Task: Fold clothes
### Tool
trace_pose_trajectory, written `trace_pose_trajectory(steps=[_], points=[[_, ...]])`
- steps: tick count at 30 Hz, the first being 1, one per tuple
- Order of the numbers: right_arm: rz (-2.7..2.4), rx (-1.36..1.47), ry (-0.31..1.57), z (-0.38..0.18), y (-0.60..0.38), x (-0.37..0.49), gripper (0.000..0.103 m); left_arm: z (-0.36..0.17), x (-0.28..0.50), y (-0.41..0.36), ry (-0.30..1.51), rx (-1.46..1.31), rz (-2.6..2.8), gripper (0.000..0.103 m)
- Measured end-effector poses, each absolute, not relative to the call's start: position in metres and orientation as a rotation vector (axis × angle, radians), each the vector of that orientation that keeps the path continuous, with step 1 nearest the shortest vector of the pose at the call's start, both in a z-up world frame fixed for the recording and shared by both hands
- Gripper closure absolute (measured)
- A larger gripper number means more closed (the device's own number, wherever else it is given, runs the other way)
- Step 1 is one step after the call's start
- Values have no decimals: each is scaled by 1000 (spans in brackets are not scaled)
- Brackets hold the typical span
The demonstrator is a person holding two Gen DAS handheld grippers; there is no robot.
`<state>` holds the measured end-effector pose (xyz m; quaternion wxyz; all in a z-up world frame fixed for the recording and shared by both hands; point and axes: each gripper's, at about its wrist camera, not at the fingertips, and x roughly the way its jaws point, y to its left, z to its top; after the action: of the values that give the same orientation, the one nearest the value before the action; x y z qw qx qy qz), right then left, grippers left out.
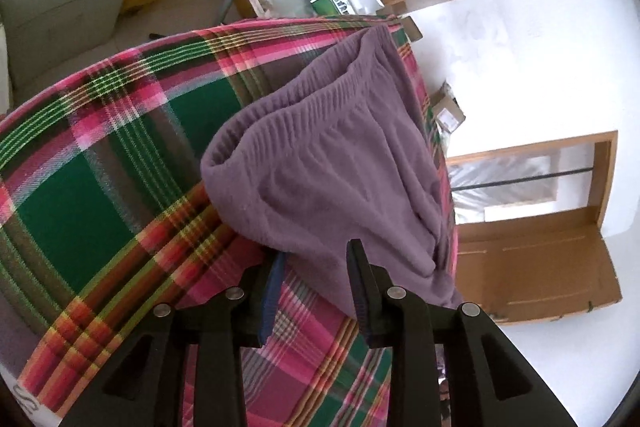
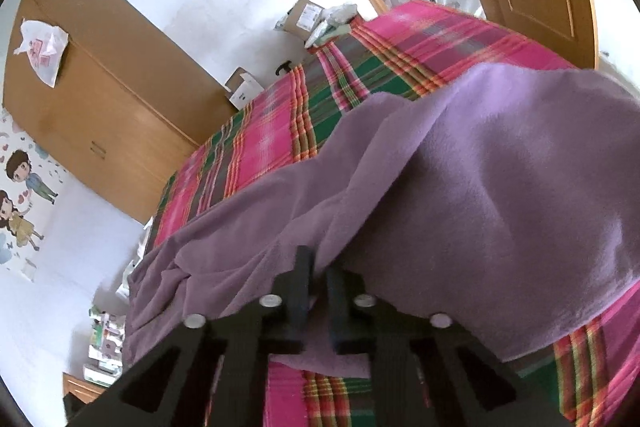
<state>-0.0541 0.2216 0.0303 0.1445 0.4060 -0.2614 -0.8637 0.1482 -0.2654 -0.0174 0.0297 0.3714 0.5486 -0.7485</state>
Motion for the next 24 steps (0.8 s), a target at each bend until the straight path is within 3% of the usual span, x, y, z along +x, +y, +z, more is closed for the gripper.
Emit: trace_pose_trajectory(steps=[7, 10, 13, 15, 24], points=[[-2521, 1089, -751, 44, 223, -38, 100, -18, 147, -262, 1727, 1113, -2298, 73], [-2527, 1060, -767, 49, 228, -27, 100, -18, 148, -261, 1713, 1117, -2297, 84], [-2544, 1031, -762, 55, 230, -15, 100, -22, 150, -265, 1726, 1108, -2292, 86], [-2560, 1011, -749, 60, 231, -6, 100, -22, 152, -267, 1727, 1102, -2294, 95], [-2592, 926, -725, 79, 233, 36, 100, -16, 159, -273, 1712, 1054, -2330, 98]])
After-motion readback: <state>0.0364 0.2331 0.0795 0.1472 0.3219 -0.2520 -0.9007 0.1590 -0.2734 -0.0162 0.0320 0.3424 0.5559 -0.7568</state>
